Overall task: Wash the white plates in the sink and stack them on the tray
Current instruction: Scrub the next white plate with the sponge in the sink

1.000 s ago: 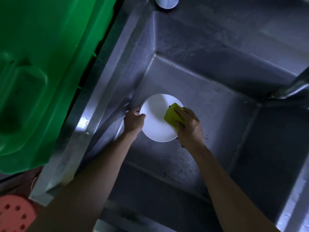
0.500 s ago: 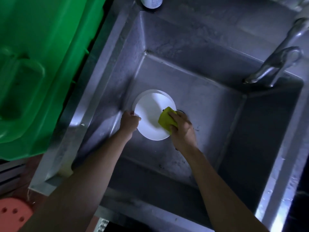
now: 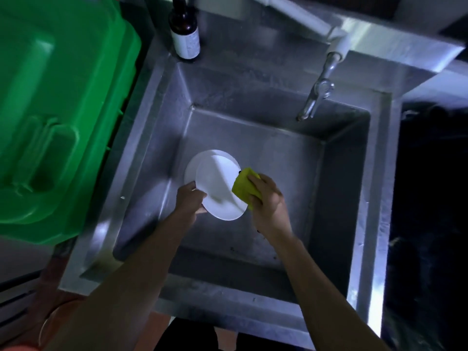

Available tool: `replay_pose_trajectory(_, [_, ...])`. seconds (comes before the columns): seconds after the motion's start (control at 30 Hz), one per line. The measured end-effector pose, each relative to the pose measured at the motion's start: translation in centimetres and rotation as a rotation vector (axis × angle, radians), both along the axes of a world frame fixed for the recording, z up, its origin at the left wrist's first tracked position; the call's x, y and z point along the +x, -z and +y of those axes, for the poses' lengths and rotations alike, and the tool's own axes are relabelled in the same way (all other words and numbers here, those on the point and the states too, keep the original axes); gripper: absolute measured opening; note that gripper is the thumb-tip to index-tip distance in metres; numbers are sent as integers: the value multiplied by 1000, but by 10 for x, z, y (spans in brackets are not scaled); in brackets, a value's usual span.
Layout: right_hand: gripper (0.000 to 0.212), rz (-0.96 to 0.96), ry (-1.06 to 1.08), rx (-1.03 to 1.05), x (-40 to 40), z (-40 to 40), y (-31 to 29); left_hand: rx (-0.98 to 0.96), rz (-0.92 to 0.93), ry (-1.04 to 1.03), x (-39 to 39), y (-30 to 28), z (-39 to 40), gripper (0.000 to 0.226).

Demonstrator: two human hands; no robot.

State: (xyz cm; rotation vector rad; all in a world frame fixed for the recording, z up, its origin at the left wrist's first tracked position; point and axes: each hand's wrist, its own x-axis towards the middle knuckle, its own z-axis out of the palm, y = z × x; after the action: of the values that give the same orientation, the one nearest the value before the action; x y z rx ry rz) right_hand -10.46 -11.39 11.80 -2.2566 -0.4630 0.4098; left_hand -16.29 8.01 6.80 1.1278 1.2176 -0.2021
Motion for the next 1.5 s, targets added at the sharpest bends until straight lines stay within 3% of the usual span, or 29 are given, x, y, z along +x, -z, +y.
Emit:
replay_pose_trajectory(0.4, [56,-61,-33,7,-7,12,-92,-112,-238,124,-5,-106,-31,48])
replay_pose_trajectory(0.6, [51,-269,-102,-22,-21,12,-117,-166,-365,209,-5,-142,-34,44])
replay_pose_trajectory(1.03, [44,-563,-239,-20,-22,-4,-116,-255,-484,376,-4,-164,-35,48])
replay_pose_trajectory(1.3, [44,-552,-190,-16,4,7,-131,-261,-464,423,-8,-170,-38,43])
replay_pose_trajectory(1.5, [44,-554,-48,-45,33,0,-139,-239,-450,310,-14,-178,-43,43])
